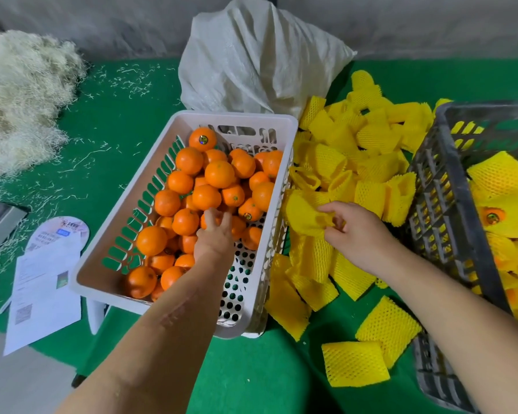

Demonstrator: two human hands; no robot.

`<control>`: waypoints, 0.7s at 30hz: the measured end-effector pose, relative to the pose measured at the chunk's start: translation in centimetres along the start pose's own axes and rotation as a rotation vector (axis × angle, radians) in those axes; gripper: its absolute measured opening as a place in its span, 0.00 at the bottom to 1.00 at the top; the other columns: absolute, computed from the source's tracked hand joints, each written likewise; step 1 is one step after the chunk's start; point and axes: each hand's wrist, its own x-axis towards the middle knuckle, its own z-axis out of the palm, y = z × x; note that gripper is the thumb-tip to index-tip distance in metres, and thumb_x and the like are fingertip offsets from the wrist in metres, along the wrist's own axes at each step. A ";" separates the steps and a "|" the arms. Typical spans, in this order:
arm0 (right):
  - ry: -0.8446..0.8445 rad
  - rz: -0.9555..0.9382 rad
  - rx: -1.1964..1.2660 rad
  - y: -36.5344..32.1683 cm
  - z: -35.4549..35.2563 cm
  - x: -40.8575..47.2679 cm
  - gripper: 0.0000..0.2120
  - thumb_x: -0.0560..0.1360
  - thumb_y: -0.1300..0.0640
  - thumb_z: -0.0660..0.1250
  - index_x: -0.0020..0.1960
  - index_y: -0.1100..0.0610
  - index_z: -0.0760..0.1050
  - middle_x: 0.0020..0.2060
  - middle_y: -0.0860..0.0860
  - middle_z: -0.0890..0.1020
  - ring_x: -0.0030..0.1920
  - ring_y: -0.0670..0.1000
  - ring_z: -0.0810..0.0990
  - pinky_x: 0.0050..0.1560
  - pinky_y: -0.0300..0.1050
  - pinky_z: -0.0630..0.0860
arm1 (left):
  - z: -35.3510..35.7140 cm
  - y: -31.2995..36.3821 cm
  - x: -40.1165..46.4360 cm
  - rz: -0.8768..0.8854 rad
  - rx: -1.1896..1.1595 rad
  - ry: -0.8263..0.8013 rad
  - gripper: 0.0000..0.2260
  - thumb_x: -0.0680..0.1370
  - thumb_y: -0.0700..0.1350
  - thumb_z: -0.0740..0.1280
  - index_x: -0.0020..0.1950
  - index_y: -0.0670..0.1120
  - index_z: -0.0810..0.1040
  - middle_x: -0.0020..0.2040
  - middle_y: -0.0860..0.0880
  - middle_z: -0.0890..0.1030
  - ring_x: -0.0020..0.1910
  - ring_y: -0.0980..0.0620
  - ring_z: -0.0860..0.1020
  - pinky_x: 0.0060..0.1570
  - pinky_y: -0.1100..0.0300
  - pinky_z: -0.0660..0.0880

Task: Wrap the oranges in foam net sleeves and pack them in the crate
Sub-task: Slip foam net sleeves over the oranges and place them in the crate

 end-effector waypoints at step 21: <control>0.194 -0.050 0.064 -3.8 -1.5 -4.6 0.17 0.79 0.53 0.66 0.34 0.57 0.68 0.26 0.49 0.67 0.29 0.48 0.66 0.32 0.51 0.63 | -10.5 5.4 -13.2 0.260 -2.083 -0.206 0.21 0.77 0.49 0.77 0.68 0.61 0.78 0.63 0.42 0.81 0.56 0.36 0.85 0.53 0.53 0.84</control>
